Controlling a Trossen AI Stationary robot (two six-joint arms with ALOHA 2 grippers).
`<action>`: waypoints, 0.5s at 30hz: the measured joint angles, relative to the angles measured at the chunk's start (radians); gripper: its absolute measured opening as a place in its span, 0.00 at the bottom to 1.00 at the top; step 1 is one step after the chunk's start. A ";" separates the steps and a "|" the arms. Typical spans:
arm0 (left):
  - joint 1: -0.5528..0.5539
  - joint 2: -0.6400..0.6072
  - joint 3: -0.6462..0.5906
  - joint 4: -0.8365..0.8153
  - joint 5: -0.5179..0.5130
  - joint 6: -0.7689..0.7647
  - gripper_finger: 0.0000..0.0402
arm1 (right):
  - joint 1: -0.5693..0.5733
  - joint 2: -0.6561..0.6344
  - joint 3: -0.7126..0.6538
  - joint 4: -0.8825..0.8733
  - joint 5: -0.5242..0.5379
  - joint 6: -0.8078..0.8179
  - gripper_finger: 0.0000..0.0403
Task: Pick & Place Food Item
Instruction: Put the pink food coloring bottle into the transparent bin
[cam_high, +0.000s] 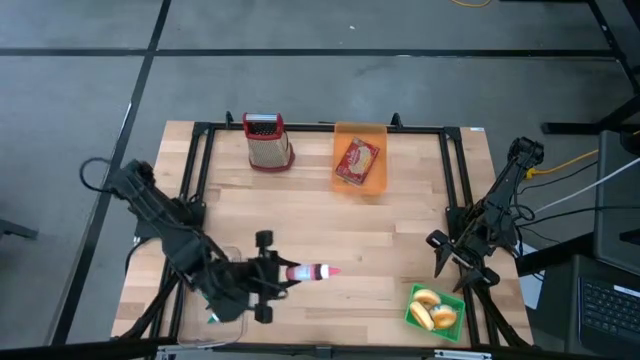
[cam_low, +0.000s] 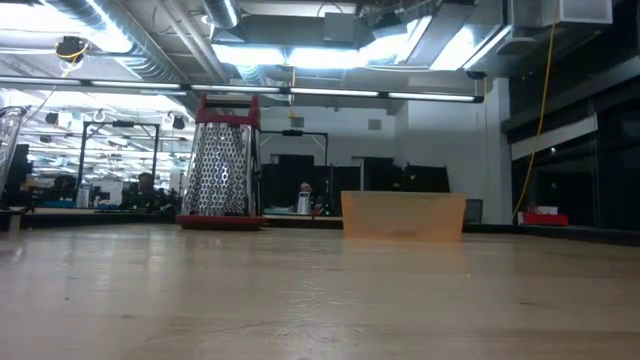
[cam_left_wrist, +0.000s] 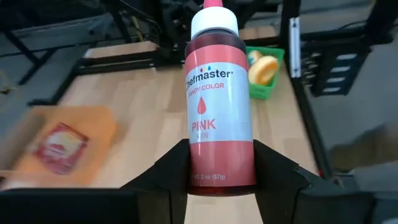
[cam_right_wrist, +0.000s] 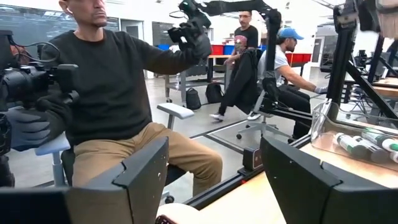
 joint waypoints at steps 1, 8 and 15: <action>-0.004 -0.034 -0.073 0.066 0.004 -0.004 0.33 | 0.000 0.000 0.000 0.000 -0.002 0.000 0.63; -0.051 -0.235 -0.568 0.630 -0.038 -0.031 0.33 | 0.000 0.000 0.000 0.002 -0.052 0.001 0.63; -0.206 -0.281 -0.758 0.787 -0.239 -0.121 0.33 | 0.000 0.000 0.000 0.000 -0.062 0.000 0.63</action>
